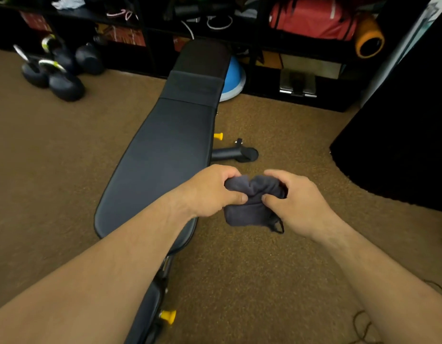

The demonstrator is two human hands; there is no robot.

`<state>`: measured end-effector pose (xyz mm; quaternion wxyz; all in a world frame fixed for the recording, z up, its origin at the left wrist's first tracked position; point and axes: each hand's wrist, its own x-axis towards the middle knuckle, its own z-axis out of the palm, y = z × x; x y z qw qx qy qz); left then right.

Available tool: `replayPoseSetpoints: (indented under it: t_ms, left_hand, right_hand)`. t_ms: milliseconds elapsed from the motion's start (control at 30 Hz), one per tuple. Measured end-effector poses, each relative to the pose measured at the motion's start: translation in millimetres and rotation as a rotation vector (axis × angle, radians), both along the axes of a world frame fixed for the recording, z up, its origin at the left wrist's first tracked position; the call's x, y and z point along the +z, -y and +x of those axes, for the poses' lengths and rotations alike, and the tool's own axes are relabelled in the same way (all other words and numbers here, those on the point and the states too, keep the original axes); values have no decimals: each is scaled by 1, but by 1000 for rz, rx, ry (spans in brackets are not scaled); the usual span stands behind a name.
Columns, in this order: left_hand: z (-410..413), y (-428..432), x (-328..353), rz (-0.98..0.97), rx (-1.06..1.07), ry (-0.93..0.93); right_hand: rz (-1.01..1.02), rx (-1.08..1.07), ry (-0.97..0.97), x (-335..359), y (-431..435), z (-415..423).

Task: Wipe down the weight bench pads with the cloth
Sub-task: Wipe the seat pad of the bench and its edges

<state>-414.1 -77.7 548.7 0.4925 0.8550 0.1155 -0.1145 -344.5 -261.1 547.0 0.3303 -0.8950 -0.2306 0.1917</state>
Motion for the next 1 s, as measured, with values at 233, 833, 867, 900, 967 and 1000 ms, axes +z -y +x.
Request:
replayPoseSetpoints:
  t_ms: [233, 833, 867, 900, 967, 1000]
  left_hand:
    - [86, -12, -13, 223, -109, 47]
    - [297, -61, -175, 643, -86, -6]
    - [306, -61, -192, 650, -71, -29]
    - [314, -60, -210, 656, -58, -56]
    - [328, -60, -247, 664, -31, -108]
    - [335, -59, -266, 667, -14, -129]
  right_hand:
    - [-113, 10, 64, -21, -21, 87]
    - [-125, 57, 77, -186, -100, 306]
    - [-122, 68, 75, -205, -101, 314]
    - [-119, 74, 69, -223, -101, 322]
    - [-107, 87, 58, -261, -102, 335]
    - [-111, 103, 51, -280, -102, 341]
